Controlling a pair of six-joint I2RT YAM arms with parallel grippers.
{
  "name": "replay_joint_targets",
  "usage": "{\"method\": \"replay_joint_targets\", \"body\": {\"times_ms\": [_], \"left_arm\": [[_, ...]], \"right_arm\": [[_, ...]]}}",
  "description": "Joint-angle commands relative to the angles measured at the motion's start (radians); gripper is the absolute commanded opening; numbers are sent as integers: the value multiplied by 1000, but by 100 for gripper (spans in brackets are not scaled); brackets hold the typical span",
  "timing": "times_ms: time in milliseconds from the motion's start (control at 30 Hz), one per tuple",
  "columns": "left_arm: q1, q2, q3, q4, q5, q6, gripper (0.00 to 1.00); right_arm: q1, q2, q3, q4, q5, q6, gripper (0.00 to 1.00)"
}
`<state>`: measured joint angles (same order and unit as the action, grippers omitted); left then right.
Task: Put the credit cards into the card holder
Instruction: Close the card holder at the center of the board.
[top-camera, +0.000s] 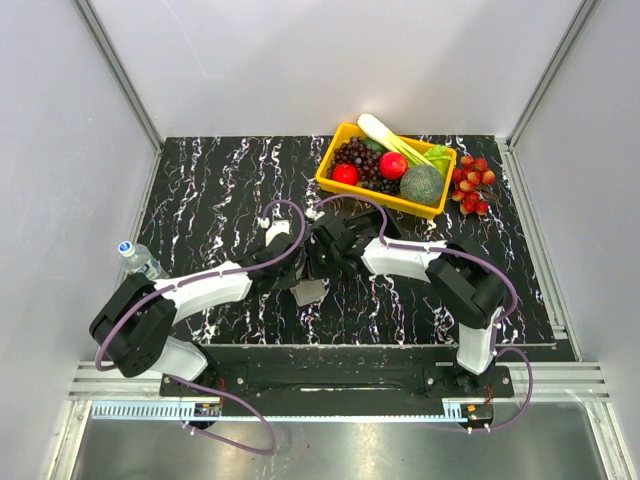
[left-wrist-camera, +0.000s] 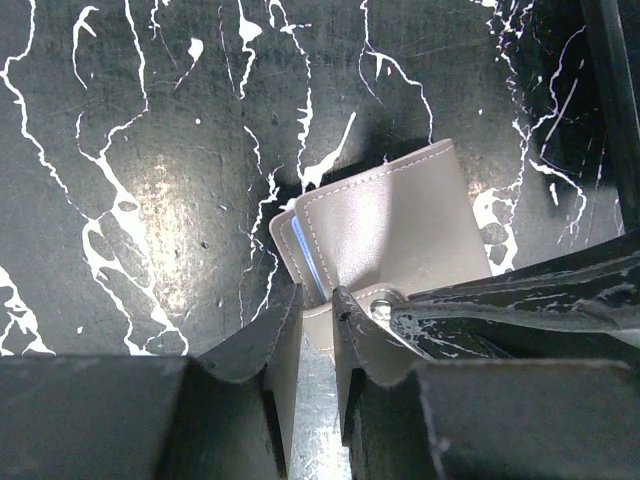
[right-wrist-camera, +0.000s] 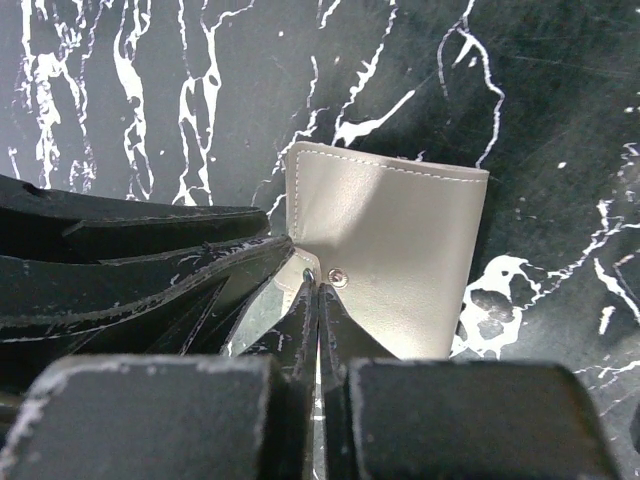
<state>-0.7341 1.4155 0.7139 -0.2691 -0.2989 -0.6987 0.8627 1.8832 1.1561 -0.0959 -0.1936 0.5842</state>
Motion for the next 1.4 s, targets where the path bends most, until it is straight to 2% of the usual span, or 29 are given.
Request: {"method": "replay_joint_targets", "body": {"times_ms": [0,200,733,967,1367], "left_arm": [[6,17,45,24,14,19,22],[6,13,45,25,12,22,22],[7,26,62,34,1,34,22],[30,60,85,82,-14,56,33],[45,183,98,54,9,64,27]], "right_arm": [[-13,-1,5,-2,71,-20,0],[-11,25,13,-4,52,-18,0],[-10,24,24,-70,126,-21,0],[-10,45,-16,-48,92,-4,0],[-10,21,-21,-27,97,9,0]]}}
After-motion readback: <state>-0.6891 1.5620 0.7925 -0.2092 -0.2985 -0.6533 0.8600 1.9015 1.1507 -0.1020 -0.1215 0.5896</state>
